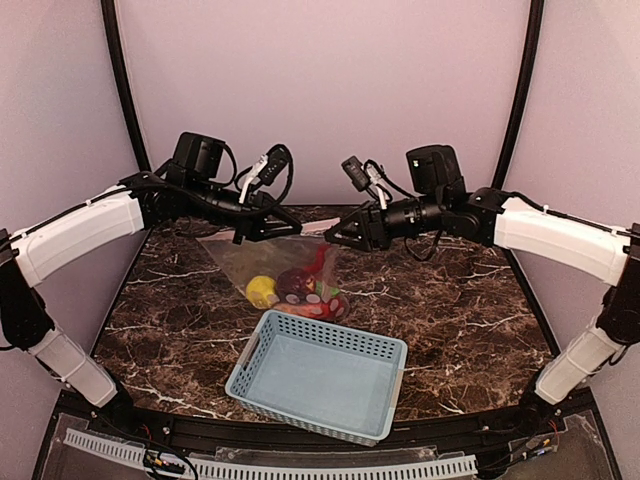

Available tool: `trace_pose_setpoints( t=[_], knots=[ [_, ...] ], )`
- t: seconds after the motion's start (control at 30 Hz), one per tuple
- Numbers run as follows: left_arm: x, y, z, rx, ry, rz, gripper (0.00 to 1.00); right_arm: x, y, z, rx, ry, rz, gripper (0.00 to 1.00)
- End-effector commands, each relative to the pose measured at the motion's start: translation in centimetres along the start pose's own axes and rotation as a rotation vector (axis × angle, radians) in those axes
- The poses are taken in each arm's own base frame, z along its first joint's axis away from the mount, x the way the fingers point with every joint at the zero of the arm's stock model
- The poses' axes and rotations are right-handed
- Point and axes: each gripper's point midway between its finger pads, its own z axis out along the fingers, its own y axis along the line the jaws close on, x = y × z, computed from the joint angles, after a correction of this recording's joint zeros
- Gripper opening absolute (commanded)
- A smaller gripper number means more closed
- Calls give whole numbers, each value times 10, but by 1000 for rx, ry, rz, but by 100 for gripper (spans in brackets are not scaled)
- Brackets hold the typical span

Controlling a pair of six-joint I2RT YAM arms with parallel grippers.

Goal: Place the food in the zip-top bag and seal the zipper
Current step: Hold the zipper food storage bag at the center of the board, then unzip the zipper of the food storage bag.

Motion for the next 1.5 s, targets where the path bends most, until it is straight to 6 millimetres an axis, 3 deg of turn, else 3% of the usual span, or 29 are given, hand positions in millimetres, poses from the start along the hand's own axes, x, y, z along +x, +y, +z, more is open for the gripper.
trace_pose_setpoints(
  t=[0.0, 0.13, 0.17, 0.27, 0.3, 0.37, 0.47, 0.57, 0.8, 1.0, 1.13, 1.47],
  knots=[
    [2, -2, 1, 22, -8, -10, 1, -19, 15, 5, -73, -46, -32, 34],
    [2, -2, 1, 21, -2, -14, 1, -24, 18, 5, -82, -66, -40, 9],
    [2, -1, 1, 19, -1, -14, 6, -25, 17, 4, -81, -69, -41, 1],
    [-1, 0, 0, 6, -3, -10, 25, -24, 15, 2, -64, -72, -45, 0],
    [-3, 1, -2, -1, -6, -7, 36, -23, 15, 2, -59, -71, -46, 0],
    [-6, 1, -4, -13, -13, -2, 46, -22, 14, 1, -47, -69, -46, 0],
    [-10, 1, -6, -24, -25, 10, 48, -20, 12, -1, -35, -64, -44, 0],
    [-12, 1, -8, -30, -31, 16, 45, -20, 11, -2, -25, -65, -44, 0],
    [-11, 2, -10, -34, -32, 15, 20, -22, 12, -2, -24, -68, -46, 0],
    [-14, 1, -13, -35, -44, 24, 6, -21, 7, -2, 1, -67, -39, 0],
    [-11, 4, -18, -54, -45, 21, 2, -24, -3, -11, 68, -83, -32, 0],
    [-4, 13, -30, -98, -33, 15, 1, -25, -31, -55, 231, -120, 2, 0]
  ],
)
